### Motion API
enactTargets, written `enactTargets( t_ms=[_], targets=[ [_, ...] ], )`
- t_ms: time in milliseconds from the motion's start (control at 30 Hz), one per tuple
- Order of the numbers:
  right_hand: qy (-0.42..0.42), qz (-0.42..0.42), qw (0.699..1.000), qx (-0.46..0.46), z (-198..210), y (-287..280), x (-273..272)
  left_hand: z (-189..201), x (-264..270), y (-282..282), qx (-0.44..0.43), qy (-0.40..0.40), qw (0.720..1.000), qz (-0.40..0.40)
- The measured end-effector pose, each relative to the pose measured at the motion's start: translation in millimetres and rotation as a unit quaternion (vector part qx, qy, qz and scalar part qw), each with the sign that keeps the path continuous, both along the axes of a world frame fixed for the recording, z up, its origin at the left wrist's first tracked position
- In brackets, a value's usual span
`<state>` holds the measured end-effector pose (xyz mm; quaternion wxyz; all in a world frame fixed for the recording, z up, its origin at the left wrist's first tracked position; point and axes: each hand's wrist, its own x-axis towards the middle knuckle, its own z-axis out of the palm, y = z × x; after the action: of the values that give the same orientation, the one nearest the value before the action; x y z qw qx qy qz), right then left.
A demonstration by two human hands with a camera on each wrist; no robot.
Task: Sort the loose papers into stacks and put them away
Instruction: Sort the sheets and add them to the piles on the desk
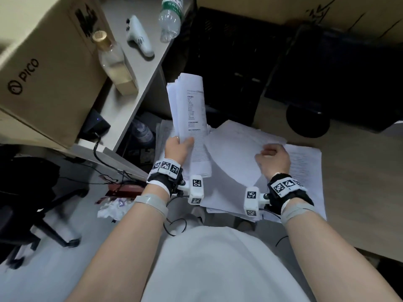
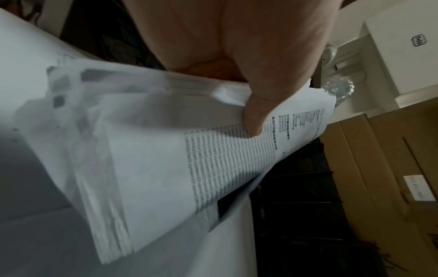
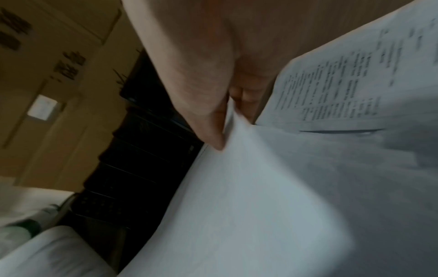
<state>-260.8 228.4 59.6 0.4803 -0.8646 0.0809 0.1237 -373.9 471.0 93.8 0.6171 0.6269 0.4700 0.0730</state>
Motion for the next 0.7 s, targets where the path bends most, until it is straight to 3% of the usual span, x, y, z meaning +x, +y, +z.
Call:
enactTargets(
  t_ms=[133,367,467,567,700],
  targets=[
    [0.031,0.074,0.996,-0.039,-30.7,-27.8,-13.2,-7.6,-6.2,-14.6,0.037,0.036,0.999,0.006],
    [0.123,0.050,0.990,-0.053,-56.6,-58.4,-24.5,-27.1,-16.6,-44.2,0.068,0.079,0.994,0.034],
    [0.177,0.032,0.978,-0.103,-59.9,-69.0,-28.1,-31.9,-20.6,-50.8,0.077,0.092,0.992,0.038],
    [0.190,0.057,0.965,-0.172,-67.6,-78.0,-24.9,-31.3,-22.9,-54.3,0.069,0.090,0.992,0.048],
    [0.185,0.087,0.958,-0.199,-72.9,-80.5,-20.7,-31.1,-24.2,-58.1,0.041,0.070,0.994,0.068]
  ],
)
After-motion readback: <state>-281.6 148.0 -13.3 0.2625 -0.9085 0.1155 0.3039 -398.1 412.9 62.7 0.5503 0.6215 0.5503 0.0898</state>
